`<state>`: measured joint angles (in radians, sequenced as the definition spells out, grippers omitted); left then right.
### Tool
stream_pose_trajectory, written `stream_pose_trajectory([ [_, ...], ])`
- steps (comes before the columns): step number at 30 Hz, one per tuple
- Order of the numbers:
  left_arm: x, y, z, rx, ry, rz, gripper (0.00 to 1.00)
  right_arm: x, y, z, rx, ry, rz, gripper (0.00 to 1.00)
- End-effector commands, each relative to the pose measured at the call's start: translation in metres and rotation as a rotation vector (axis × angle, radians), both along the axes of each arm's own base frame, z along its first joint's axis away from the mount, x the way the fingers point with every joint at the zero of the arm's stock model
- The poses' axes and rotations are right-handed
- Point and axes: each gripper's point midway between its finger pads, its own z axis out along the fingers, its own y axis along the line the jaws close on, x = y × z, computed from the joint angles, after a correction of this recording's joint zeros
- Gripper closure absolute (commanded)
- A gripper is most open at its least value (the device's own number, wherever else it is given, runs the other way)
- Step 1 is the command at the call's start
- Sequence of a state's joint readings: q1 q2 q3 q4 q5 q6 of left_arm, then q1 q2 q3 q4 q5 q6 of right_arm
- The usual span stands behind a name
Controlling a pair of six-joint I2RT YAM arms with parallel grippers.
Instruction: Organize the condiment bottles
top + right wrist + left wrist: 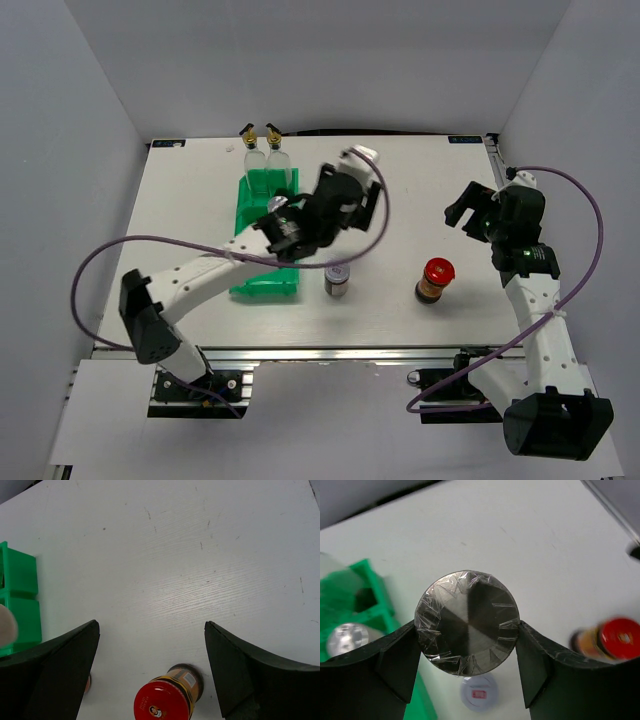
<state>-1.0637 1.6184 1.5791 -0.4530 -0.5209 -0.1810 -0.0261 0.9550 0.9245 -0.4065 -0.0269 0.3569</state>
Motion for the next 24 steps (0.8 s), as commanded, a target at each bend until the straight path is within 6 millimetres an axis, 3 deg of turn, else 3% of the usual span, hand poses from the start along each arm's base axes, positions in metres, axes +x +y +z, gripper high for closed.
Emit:
stream_pose_trajectory([
  [1,0.037,0.082,0.087,-0.22,-0.157,0.261,1.0,0.006,-0.001,0.01,-0.011,-0.053,0.014,0.11],
  [5,0.042,0.128,0.121,-0.284,-0.215,0.358,1.0,0.008,0.0,0.009,-0.01,-0.044,0.018,0.11],
  [9,0.039,0.189,0.129,-0.293,-0.259,0.552,1.0,0.009,0.0,0.006,-0.008,-0.038,0.019,0.1],
  [13,0.042,0.242,0.107,-0.315,-0.241,0.691,1.0,0.01,0.001,0.007,-0.007,-0.04,0.025,0.1],
  [16,0.035,0.272,0.103,-0.361,-0.246,0.763,1.0,0.01,0.002,0.008,-0.005,-0.043,0.028,0.11],
  [20,0.031,0.29,0.083,-0.373,-0.222,0.799,1.0,0.011,0.002,0.007,-0.005,-0.043,0.026,0.11],
  [24,0.049,0.301,0.06,-0.351,-0.174,0.816,1.0,0.011,0.003,0.004,-0.002,-0.031,0.033,0.11],
])
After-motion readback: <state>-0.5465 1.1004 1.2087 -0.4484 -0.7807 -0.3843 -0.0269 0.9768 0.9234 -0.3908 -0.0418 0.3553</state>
